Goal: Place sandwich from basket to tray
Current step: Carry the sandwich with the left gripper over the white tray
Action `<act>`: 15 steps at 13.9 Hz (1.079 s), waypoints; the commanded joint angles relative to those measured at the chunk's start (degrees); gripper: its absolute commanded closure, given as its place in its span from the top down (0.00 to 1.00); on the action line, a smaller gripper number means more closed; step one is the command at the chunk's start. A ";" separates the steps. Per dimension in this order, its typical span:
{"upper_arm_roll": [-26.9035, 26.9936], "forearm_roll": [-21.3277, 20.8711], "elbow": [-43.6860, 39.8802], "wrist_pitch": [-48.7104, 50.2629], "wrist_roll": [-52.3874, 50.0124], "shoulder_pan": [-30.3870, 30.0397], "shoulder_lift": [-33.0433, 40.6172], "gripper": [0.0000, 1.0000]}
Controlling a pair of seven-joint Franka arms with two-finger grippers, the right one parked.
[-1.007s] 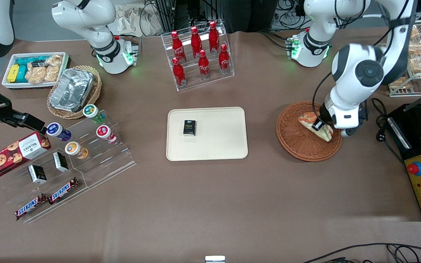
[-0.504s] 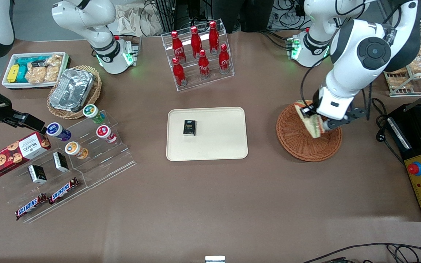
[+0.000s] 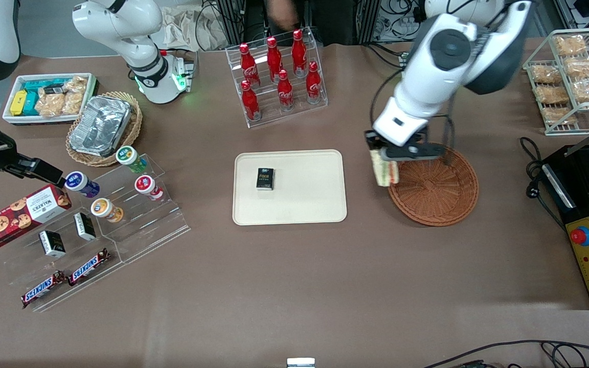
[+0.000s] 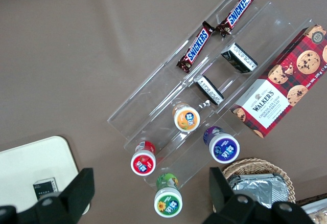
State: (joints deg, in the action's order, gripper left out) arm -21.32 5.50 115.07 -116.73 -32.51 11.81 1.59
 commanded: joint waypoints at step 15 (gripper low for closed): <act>1.01 -14.90 0.85 -25.55 -13.54 11.83 -26.37 0.00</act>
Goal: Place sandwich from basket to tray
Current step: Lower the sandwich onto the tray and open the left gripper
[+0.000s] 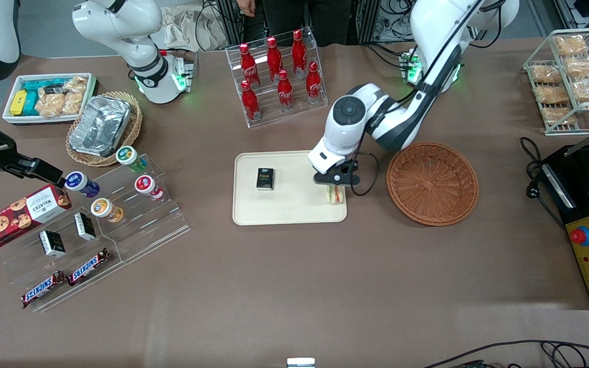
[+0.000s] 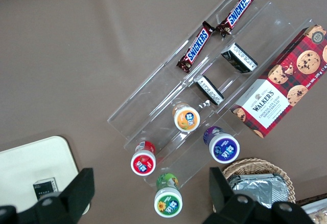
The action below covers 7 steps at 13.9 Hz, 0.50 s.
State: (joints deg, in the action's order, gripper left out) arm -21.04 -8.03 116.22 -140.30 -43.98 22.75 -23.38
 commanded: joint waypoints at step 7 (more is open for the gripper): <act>1.70 -3.39 2.87 -8.50 -1.81 1.07 -3.51 0.01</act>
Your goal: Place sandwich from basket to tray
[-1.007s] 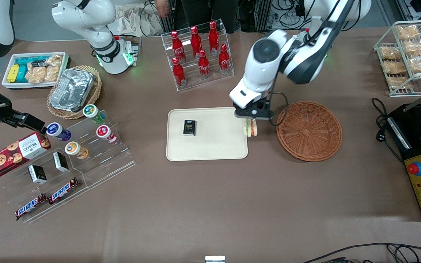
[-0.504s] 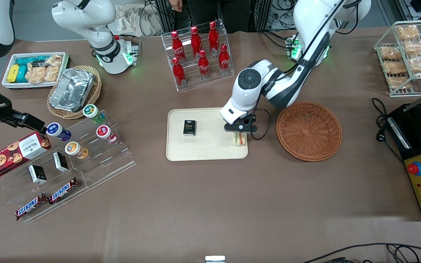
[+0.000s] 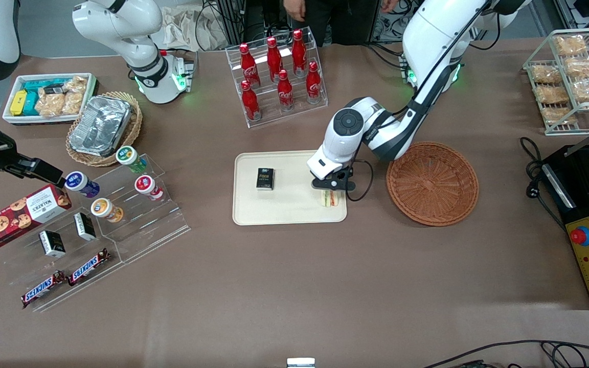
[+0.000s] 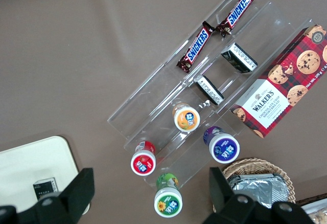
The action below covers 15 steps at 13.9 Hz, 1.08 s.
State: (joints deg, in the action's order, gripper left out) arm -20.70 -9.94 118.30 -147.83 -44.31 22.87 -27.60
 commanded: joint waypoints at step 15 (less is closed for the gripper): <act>1.71 -2.19 -4.31 21.86 3.31 -5.81 22.56 1.00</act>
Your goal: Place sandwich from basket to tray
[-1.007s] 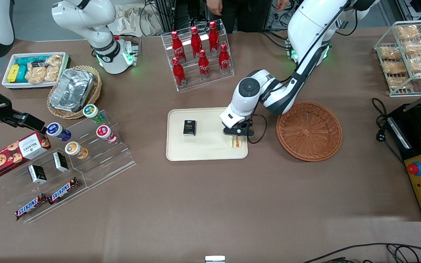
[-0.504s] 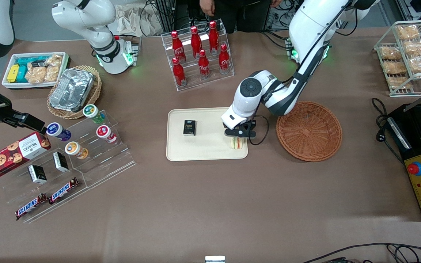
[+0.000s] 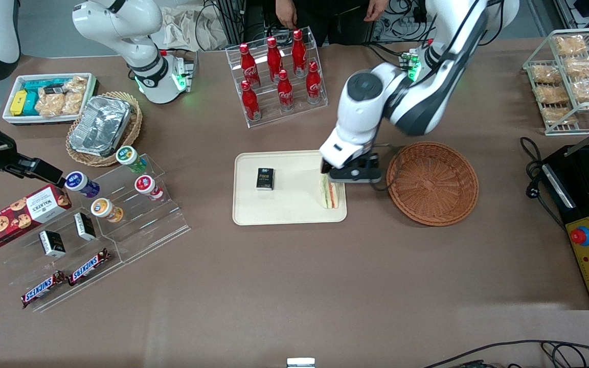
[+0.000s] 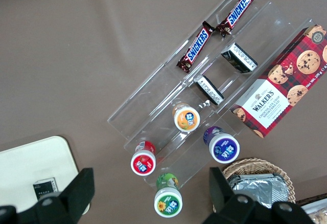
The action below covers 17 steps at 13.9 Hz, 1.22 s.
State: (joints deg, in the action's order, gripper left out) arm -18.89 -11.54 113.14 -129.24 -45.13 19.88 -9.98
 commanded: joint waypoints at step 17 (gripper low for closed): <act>8.96 12.24 -11.71 29.31 38.01 -18.12 17.64 1.00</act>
State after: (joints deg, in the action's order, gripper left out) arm -10.38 -0.36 105.86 -102.66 -8.20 1.95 8.99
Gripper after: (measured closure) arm 0.000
